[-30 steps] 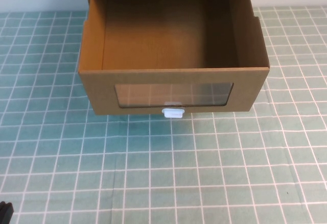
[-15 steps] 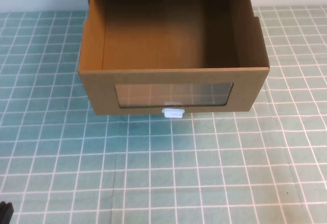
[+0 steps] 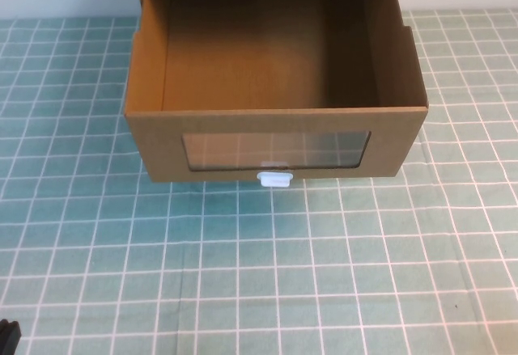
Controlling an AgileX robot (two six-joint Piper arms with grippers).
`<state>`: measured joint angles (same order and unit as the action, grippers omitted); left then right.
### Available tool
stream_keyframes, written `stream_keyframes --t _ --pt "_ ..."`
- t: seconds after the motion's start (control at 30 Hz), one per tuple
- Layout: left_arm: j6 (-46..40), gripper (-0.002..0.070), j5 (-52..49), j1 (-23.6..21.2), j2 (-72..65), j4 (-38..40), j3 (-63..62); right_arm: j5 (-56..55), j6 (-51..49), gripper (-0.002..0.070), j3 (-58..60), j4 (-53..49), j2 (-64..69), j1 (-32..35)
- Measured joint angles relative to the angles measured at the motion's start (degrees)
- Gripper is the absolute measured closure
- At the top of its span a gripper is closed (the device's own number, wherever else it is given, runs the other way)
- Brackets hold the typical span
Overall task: Open the shoe box
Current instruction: 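Pull the top drawer of the cardboard box fully open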
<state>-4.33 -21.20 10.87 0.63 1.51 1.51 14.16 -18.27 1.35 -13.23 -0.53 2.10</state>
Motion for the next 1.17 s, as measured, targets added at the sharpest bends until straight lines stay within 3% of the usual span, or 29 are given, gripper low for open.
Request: stream_keyframes --t 0.17,0.4,0.5,1.17 --pt "0.0 0.068 0.0 0.0 0.0 0.0 0.0 4.1 1.1 0.0689 0.0 1.5 0.0 0.0" --pt "0.0 0.068 0.0 0.0 0.0 0.0 0.0 7.0 18.3 0.0689 0.0 15.9 0.0 -1.1" --pt "0.0 0.068 0.0 0.0 0.0 0.0 0.0 7.5 21.1 0.0689 0.0 17.8 0.0 -1.1" --pt "0.0 0.068 0.0 0.0 0.0 0.0 0.0 8.6 22.2 0.0689 0.0 19.0 -0.3 -1.1"
